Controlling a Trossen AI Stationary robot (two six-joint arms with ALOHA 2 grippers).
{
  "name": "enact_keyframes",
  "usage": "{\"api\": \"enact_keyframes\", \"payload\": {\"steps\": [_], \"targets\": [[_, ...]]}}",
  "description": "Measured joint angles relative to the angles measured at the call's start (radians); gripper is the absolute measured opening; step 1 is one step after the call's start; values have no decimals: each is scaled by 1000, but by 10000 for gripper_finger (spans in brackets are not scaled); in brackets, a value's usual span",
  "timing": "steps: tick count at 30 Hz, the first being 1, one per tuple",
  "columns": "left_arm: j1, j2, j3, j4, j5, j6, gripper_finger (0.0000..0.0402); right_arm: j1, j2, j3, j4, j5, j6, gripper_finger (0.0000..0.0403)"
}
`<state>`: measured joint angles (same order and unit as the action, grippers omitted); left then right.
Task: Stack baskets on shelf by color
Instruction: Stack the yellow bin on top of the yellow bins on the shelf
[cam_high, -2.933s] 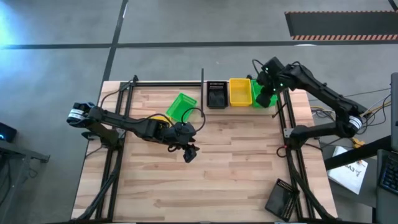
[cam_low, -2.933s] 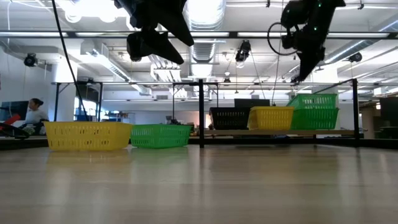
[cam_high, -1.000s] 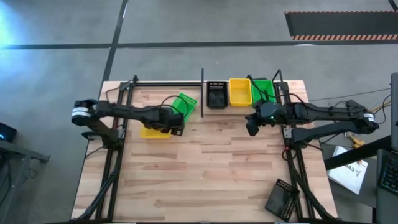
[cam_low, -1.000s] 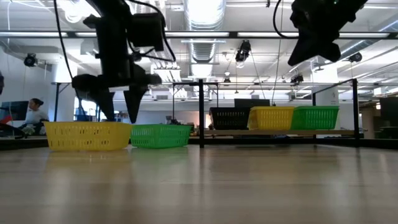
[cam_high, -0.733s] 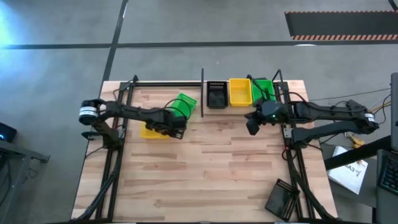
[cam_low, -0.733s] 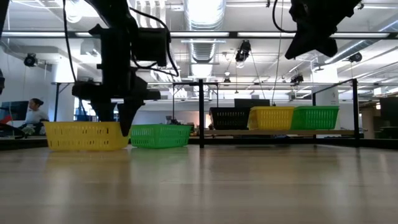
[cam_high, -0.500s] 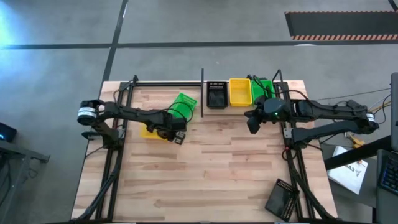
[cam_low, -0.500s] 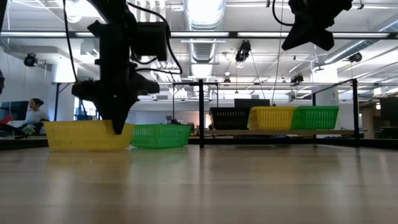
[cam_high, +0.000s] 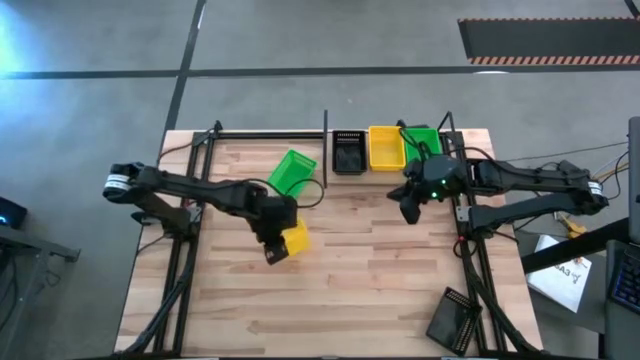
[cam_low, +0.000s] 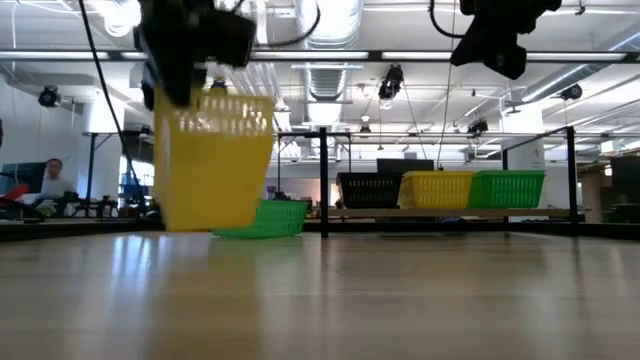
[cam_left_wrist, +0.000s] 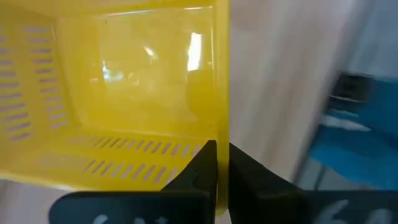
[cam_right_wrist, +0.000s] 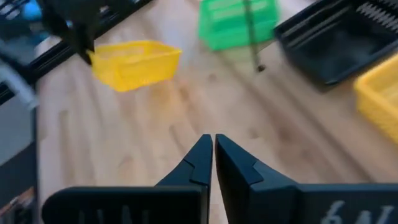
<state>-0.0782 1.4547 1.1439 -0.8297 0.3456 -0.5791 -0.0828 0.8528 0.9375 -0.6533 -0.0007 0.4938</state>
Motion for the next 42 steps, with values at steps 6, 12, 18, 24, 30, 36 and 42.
{"api": "enact_keyframes", "payload": {"steps": [6, 12, 18, 24, 30, 36, 42], "targets": [[-15, -48, 42, 285, 154, 78, 1, 0, 16, -12, 7, -223, -65, 51], [-15, -80, 43, 780, 206, 47, 0, -1, -3, -86, 64, -356, -129, 104], [-14, -84, 41, 1150, 258, 6, 0, 0, -95, -261, 488, -445, -30, 144], [-14, -57, 28, 1354, 304, -18, 0, -10, -110, -426, 1211, -421, 181, 172], [-12, 6, 40, 1490, 307, -22, 0, -52, -18, -474, 1600, -443, 324, 205], [-10, 72, 46, 1688, 308, -132, 0, -101, 128, -396, 1845, -619, 469, 236], [-9, 98, 53, 1763, 306, -173, 0, -112, 246, -266, 1960, -803, 562, 242]]}}
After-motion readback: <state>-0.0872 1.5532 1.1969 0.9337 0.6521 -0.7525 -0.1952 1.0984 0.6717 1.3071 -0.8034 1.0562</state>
